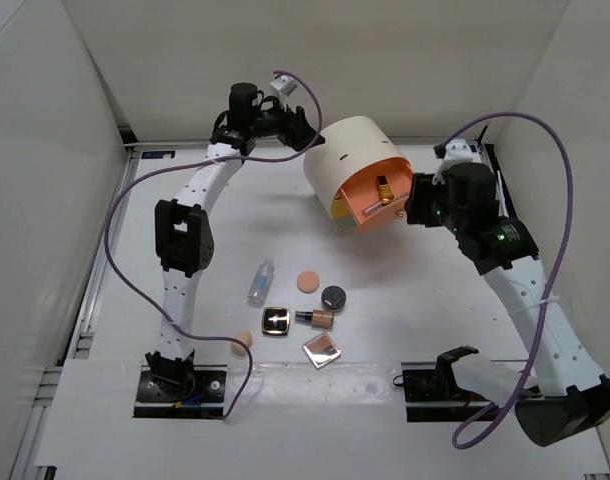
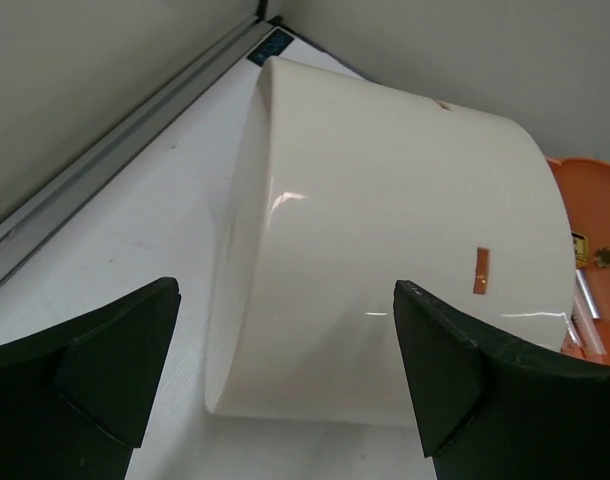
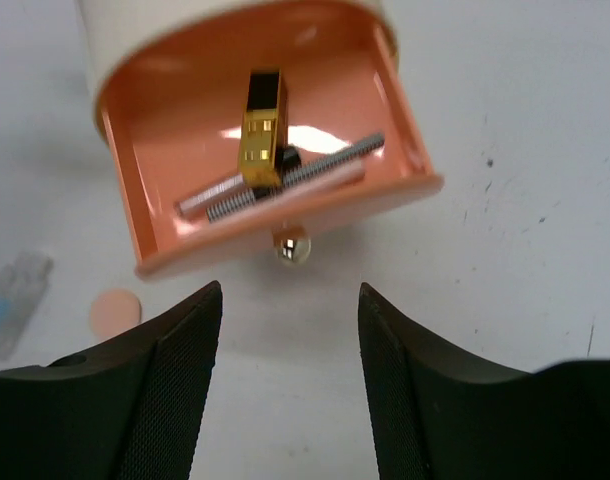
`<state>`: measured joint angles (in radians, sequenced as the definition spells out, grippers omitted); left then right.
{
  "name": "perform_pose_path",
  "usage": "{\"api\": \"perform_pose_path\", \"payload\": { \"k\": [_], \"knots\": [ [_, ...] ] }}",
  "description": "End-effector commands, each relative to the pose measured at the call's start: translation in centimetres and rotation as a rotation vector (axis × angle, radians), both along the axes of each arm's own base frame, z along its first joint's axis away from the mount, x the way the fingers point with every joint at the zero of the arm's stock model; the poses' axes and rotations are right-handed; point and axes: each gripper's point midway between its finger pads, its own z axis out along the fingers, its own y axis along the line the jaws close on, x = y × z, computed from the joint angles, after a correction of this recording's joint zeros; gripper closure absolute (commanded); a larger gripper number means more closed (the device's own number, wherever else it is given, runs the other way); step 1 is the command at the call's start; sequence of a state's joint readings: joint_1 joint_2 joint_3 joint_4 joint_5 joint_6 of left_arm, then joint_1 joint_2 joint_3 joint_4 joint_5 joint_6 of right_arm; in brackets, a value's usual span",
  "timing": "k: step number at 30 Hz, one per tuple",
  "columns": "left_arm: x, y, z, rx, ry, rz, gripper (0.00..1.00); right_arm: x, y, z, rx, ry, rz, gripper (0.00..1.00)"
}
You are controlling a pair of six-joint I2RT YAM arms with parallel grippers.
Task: Organize the makeup
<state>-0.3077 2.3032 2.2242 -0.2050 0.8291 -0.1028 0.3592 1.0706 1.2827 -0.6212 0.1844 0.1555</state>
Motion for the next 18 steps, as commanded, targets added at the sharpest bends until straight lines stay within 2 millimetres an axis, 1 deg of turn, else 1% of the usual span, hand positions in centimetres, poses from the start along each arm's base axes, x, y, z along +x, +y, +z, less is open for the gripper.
{"api": "perform_pose_path", "payload": {
  "k": [1, 2, 3, 5, 6, 7, 8, 9, 10, 12, 13, 14, 15, 16, 17, 18],
  "knots": [
    [-2.1, -1.6, 5.3, -0.122, -0.111, -0.173, 0.02, -3.1, 0.3, -5.6, -0.055, 0.186, 0.101, 0.40],
    [-2.5, -1.9, 6.0, -0.163, -0.113, -0.214, 0.02, -3.5, 0.0, -7.2, -0.068, 0.222, 0.096, 0.40],
    [-2.5, -2.2, 5.0, -0.176, -0.084, -0.237, 0.02, -3.4, 0.0, -7.8, -0.073, 0.233, 0.093, 0.40],
    [-2.6, -2.5, 4.6, -0.199, -0.041, -0.267, 0.02, -2.5, 0.0, -9.0, -0.085, 0.252, 0.076, 0.40],
    [-2.4, -2.7, 3.8, -0.203, -0.023, -0.272, 0.02, -1.7, 0.2, -9.1, -0.084, 0.232, 0.079, 0.40],
    [-2.4, -2.8, 3.6, -0.204, -0.013, -0.278, 0.02, -0.9, 0.6, -9.7, -0.100, 0.234, 0.099, 0.39],
    [-2.4, -2.7, 3.6, -0.202, -0.017, -0.281, 0.02, -0.5, 0.9, -9.9, -0.094, 0.230, 0.113, 0.39],
    [-2.5, -2.8, 3.3, -0.200, -0.009, -0.282, 0.02, 0.4, 1.0, -10.1, -0.102, 0.215, 0.110, 0.39],
    [-2.6, -3.0, 3.0, -0.197, -0.009, -0.288, 0.02, 2.0, 1.0, -10.1, -0.100, 0.190, 0.102, 0.39],
    [-2.7, -3.0, 3.0, -0.188, -0.021, -0.290, 0.02, 3.6, 1.6, -9.3, -0.094, 0.146, 0.125, 0.39],
    [-2.9, -3.2, 3.1, -0.185, -0.027, -0.295, 0.02, 5.0, 1.8, -8.7, -0.084, 0.104, 0.123, 0.39],
    [-2.9, -3.1, 3.2, -0.182, -0.039, -0.294, 0.02, 6.1, 1.7, -8.6, -0.088, 0.091, 0.126, 0.39],
    [-2.7, -3.1, 3.3, -0.181, -0.046, -0.286, 0.02, 6.8, 2.0, -8.4, -0.073, 0.077, 0.141, 0.39],
    [-2.7, -3.1, 2.9, -0.178, -0.036, -0.288, 0.02, 7.3, 2.5, -8.2, -0.078, 0.064, 0.191, 0.40],
    [-2.6, -3.2, 2.7, -0.176, -0.033, -0.286, 0.02, 8.5, 2.6, -7.9, -0.072, 0.056, 0.202, 0.40],
    [-2.7, -3.4, 2.7, -0.177, -0.037, -0.291, 0.02, 8.9, 2.7, -7.7, -0.072, 0.049, 0.221, 0.40]
  ]
}}
